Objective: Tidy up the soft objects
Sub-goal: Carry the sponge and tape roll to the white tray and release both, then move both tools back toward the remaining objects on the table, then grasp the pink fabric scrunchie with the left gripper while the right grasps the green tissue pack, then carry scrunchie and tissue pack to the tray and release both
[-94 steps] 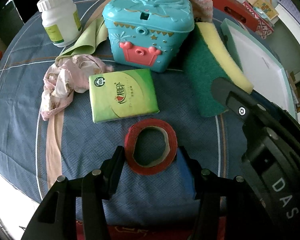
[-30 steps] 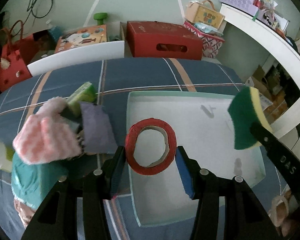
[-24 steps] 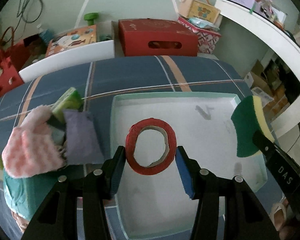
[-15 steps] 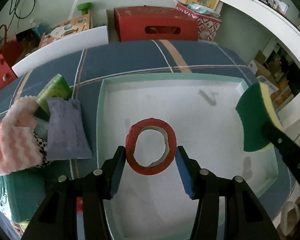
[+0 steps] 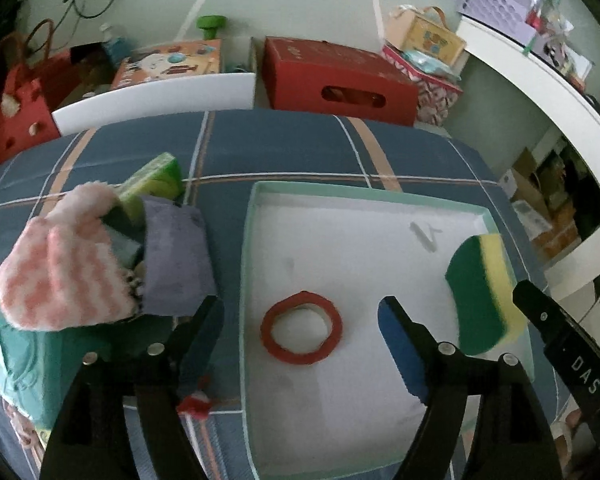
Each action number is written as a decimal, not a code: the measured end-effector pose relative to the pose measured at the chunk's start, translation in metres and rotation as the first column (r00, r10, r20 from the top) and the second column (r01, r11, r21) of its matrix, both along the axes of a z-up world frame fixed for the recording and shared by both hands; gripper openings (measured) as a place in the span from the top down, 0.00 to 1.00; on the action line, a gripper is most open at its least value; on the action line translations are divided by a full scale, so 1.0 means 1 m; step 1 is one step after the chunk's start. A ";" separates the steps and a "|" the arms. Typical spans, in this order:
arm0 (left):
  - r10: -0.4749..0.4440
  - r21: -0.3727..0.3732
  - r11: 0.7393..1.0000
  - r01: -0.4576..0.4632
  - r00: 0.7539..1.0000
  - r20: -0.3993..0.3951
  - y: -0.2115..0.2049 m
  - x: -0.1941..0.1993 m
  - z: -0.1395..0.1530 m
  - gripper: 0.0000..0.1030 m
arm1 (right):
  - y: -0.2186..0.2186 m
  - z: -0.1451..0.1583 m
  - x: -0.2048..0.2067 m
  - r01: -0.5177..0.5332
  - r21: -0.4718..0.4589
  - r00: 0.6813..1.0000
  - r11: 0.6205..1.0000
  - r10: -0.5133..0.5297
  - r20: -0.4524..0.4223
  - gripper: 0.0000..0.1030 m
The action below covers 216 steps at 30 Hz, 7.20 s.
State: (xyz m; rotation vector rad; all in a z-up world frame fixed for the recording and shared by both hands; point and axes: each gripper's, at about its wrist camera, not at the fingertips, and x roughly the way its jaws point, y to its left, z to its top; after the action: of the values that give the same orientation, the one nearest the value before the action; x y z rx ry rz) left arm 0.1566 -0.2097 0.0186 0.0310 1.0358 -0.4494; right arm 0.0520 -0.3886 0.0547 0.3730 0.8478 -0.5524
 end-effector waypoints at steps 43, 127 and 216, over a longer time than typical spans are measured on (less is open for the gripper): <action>0.379 -0.008 0.925 -0.380 0.923 0.065 0.197 -0.033 0.045 0.08 | 0.095 0.014 0.010 -0.305 0.007 0.949 0.952 0.303 0.087 0.00; 0.455 0.034 0.884 -0.466 0.842 -0.290 0.288 -0.012 -0.076 0.39 | 0.294 -0.095 0.050 -0.689 0.209 0.671 0.694 0.720 -0.178 0.22; 0.254 -0.082 0.966 -0.247 0.964 0.085 0.182 -0.059 0.085 0.84 | 0.172 0.031 -0.002 -0.499 0.008 0.866 0.866 0.499 0.037 0.35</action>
State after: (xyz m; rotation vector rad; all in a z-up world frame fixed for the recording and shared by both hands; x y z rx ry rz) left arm 0.0978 -0.0276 0.1036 -0.1395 0.9152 -0.2510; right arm 0.0505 -0.2166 0.0852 0.1634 0.8757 -0.0535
